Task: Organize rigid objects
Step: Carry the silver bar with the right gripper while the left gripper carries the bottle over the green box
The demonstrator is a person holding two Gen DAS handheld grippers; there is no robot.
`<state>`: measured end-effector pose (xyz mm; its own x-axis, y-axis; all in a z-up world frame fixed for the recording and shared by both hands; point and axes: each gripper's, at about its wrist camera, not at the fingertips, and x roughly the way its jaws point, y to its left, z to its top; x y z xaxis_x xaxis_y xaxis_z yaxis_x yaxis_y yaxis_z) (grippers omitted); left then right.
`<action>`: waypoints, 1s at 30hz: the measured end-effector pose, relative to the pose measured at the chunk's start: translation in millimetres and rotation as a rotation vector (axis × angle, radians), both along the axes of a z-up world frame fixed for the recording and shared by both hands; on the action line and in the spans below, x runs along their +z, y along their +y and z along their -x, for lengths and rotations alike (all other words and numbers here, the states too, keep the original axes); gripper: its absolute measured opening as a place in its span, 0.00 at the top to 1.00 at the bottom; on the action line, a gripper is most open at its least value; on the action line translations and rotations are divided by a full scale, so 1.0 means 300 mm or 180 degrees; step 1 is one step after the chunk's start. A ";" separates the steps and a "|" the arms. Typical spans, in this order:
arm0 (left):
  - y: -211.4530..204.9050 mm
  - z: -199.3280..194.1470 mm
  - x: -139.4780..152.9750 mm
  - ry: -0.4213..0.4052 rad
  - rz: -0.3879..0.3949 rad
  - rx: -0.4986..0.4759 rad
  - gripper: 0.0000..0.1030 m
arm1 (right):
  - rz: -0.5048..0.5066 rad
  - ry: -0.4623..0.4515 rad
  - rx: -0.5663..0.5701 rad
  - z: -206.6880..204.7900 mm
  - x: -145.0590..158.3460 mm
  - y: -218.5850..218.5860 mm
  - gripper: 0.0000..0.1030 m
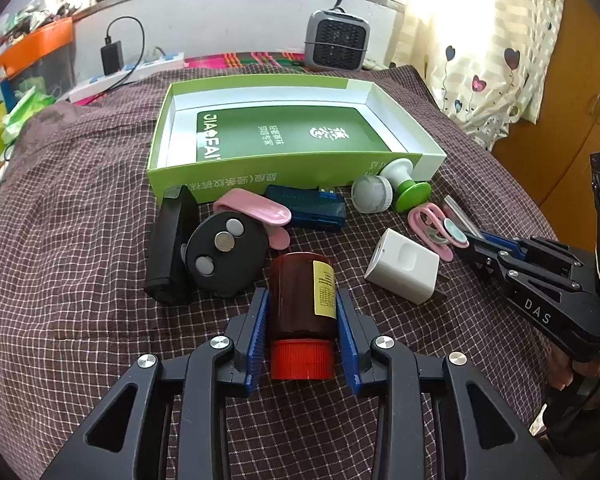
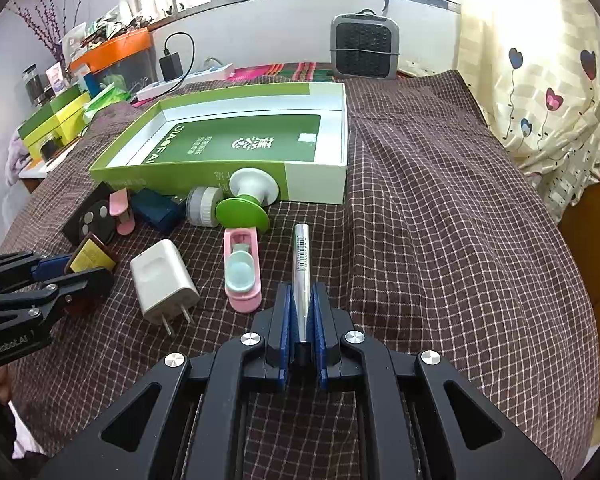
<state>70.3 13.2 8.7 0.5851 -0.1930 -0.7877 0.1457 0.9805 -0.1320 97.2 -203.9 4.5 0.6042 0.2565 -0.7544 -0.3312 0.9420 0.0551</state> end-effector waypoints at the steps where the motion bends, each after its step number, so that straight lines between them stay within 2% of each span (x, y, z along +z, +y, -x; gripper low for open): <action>1: 0.000 0.000 0.000 -0.0001 -0.0009 -0.0001 0.70 | 0.0016 -0.0001 -0.0009 0.001 0.001 0.002 0.89; 8: 0.012 -0.006 0.017 0.0022 0.0060 0.0013 0.70 | -0.0057 -0.0003 -0.0038 0.005 0.017 -0.007 0.89; 17: 0.027 -0.018 0.106 -0.0110 0.0143 -0.0020 0.70 | -0.0140 -0.0084 0.0008 0.004 0.082 -0.004 0.89; 22: 0.033 -0.062 0.160 -0.0224 0.0136 -0.0023 0.70 | -0.0126 -0.0151 0.0032 -0.020 0.129 0.012 0.89; 30: 0.064 -0.178 0.179 -0.0204 0.0134 0.0020 0.70 | -0.0147 -0.0158 0.0081 -0.103 0.174 0.043 0.89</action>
<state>123.8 32.3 62.4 0.6354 -0.2213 -0.7398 0.1490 0.9752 -0.1638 128.1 -190.9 56.6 0.6333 0.3061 -0.7108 -0.3585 0.9300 0.0812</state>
